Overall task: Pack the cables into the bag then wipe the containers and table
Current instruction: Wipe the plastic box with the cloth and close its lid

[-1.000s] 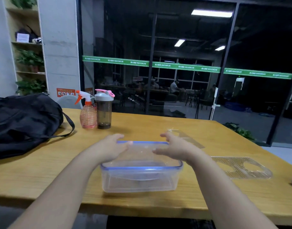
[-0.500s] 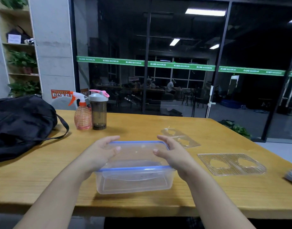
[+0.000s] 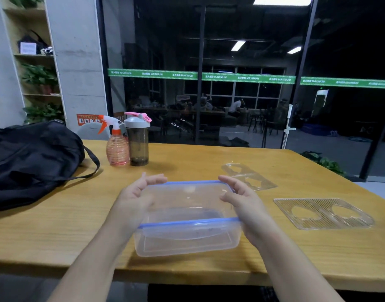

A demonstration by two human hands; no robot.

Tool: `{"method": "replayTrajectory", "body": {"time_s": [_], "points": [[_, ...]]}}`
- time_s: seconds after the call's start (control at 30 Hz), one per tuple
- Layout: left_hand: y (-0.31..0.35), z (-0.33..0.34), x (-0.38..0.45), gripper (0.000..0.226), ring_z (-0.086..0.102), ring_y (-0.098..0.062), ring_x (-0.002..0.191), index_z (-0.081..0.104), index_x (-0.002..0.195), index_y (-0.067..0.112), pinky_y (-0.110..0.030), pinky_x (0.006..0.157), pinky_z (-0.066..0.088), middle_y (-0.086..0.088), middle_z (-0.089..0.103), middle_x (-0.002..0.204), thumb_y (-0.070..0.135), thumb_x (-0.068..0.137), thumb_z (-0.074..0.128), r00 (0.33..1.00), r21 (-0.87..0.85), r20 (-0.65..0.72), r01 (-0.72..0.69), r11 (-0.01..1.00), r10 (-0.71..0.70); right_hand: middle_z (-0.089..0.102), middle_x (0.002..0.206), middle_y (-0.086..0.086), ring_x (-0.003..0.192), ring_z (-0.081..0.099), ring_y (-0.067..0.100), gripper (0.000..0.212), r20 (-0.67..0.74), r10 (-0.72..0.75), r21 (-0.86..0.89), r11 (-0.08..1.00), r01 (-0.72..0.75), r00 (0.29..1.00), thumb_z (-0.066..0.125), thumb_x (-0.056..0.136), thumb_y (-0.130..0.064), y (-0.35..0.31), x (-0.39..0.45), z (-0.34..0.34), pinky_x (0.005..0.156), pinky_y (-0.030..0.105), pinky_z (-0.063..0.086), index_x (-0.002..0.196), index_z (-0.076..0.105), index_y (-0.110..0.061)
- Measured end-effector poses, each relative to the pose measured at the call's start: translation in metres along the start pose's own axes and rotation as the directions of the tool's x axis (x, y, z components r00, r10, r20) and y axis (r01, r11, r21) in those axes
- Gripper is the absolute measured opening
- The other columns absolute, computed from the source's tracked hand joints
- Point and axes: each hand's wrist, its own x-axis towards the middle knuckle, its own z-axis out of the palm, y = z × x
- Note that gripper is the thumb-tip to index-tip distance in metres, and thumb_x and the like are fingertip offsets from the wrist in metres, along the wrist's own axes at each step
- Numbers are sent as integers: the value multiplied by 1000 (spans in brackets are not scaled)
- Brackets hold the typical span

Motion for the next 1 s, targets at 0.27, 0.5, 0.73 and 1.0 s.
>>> {"method": "replayTrajectory", "body": {"time_s": [0.27, 0.5, 0.73, 1.0], "points": [[-2, -35, -24, 17, 51, 4, 114, 67, 80, 46, -27, 93, 40, 31, 67, 87, 41, 69, 54, 987, 451, -21, -131, 883, 157, 53, 123, -12, 114, 48, 4, 18, -51, -184, -206, 964, 169, 982, 49, 92, -19, 9, -3, 51, 94, 25, 37, 103, 59, -29], [11, -42, -32, 40, 49, 20, 101, 59, 88, 57, -19, 88, 43, 51, 51, 99, 70, 51, 50, 974, 630, 106, -220, 745, 198, 48, 118, -6, 111, 31, 10, 68, 5, -507, -701, 613, 365, 862, 10, 76, -54, 24, 23, 79, 90, 23, 27, 113, 57, -23], [4, -38, -21, 22, 42, 11, 117, 66, 82, 46, -25, 108, 26, 45, 46, 109, 24, 80, 63, 975, 689, 123, -217, 691, 184, 58, 119, 12, 108, 39, 22, 50, -14, -595, -785, 505, 359, 804, 34, 87, -38, 39, 30, 86, 83, 40, 49, 125, 48, -9], [-48, -28, 9, 41, 60, -23, 81, 71, 81, 27, -33, 75, 27, 3, 65, 91, -1, 50, 71, 895, 966, -82, -38, 257, 439, 41, 134, 3, 122, 31, 18, 51, 114, -530, -782, 474, 405, 840, 53, 86, -13, 47, 26, 74, 103, 31, 35, 134, 38, -11]]}}
